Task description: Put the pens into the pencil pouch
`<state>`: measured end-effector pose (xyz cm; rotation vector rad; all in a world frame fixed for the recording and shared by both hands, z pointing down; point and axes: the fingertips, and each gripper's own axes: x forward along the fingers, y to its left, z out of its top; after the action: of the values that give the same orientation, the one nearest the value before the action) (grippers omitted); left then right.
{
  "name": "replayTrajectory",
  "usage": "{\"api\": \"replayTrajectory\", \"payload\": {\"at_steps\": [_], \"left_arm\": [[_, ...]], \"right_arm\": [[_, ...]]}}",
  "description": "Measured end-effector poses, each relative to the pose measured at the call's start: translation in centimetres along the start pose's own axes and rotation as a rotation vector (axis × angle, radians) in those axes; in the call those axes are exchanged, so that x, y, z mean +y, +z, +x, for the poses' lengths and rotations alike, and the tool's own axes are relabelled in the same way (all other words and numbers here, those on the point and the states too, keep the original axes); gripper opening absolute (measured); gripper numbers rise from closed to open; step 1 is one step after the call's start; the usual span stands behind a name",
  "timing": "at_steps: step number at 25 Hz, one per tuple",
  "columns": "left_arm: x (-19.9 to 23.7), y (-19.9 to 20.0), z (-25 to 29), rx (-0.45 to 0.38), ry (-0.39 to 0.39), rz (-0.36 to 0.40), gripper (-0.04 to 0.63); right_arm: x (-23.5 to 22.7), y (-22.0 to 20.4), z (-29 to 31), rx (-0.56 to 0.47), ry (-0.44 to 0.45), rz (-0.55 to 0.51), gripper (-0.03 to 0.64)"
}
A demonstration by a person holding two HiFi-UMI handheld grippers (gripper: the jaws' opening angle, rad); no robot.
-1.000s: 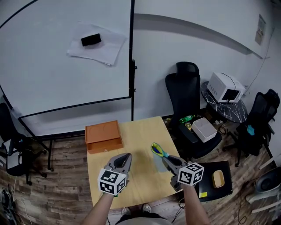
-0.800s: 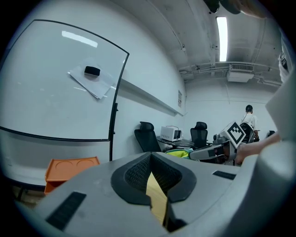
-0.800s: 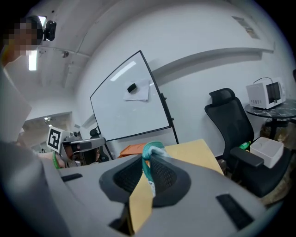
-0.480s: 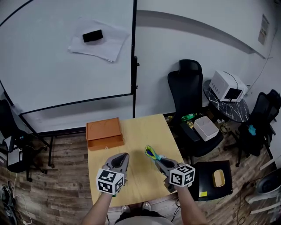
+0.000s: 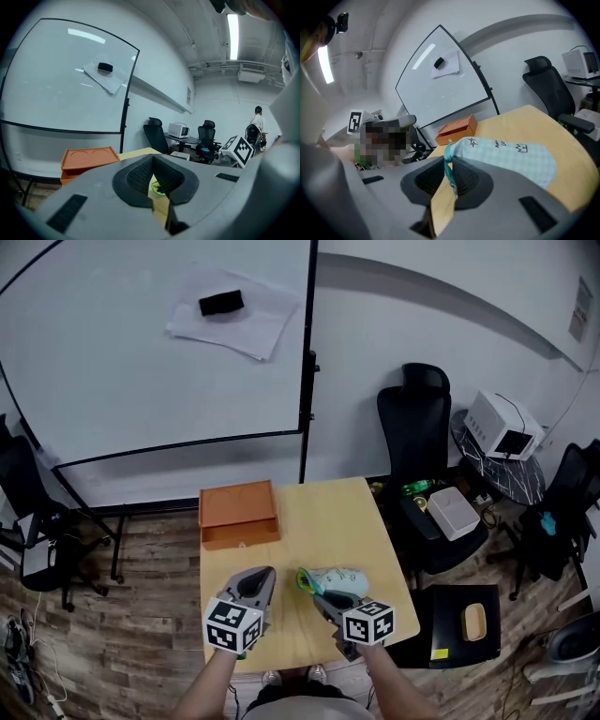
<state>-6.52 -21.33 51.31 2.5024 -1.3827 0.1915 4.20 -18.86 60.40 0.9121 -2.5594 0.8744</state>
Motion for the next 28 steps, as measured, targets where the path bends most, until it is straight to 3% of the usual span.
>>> {"api": "replayTrajectory", "payload": {"at_steps": [10, 17, 20, 24, 28], "left_arm": [[0.7, -1.8, -1.0, 0.042, -0.021, -0.024, 0.014], [-0.3, -2.5, -1.0, 0.058, -0.05, -0.035, 0.014], [-0.9, -2.7, -1.0, 0.063, -0.056, -0.041, 0.014], [-1.1, -3.1, -0.9, 0.07, -0.06, -0.048, 0.014], [-1.2, -2.8, -1.0, 0.061, -0.055, -0.053, 0.014]], "right_arm": [[0.4, -5.2, 2.3, 0.132, -0.046, 0.064, 0.054], [0.0, -6.6, 2.9, 0.171, -0.11, 0.049, 0.073], [0.0, -6.9, 2.8, 0.18, -0.127, 0.031, 0.104], [0.3, -7.3, 2.5, 0.213, -0.124, -0.007, 0.198], [0.8, -6.0, 1.2, 0.194, -0.117, -0.064, 0.216]]}}
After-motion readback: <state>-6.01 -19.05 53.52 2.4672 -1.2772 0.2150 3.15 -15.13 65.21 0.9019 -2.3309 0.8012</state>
